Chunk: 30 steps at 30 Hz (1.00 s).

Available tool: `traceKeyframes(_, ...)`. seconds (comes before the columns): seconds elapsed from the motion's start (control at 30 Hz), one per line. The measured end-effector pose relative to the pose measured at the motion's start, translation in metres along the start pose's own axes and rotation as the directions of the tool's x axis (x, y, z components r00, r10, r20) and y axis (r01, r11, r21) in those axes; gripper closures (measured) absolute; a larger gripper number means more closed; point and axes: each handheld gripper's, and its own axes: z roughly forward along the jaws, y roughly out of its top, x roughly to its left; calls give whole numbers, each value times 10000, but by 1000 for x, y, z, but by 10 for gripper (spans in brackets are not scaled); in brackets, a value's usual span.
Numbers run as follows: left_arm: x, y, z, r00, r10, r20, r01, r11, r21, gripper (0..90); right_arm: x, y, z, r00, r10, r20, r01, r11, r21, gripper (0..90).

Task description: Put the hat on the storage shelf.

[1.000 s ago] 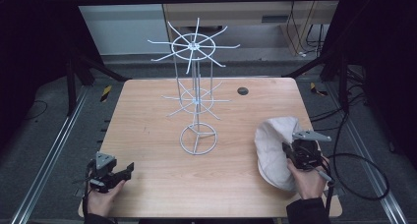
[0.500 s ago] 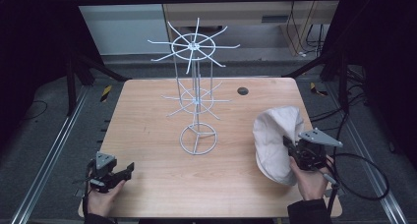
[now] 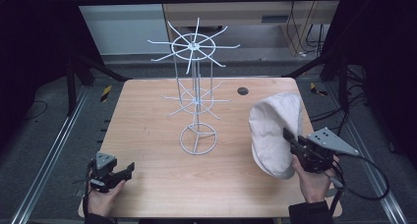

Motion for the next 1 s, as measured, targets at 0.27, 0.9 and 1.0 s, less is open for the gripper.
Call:
traceKeyframes(0.27, 1, 0, 0, 10000, -10, 7, 10, 10000, 33, 320, 3, 15, -8, 9999, -107, -133, 97, 9972, -740, 881)
traceKeyframes(0.9, 1, 0, 0, 10000, -2, -20, 2, 10000, 31, 320, 17, 50, -13, 9970, -485, -603, 343, 9756, -2167, 882)
traceKeyframes(1.0, 0, 0, 0, 10000, -30, -19, 30, 10000, 11, 320, 23, 56, -16, 9961, -506, -724, 308, 9674, -2515, 882)
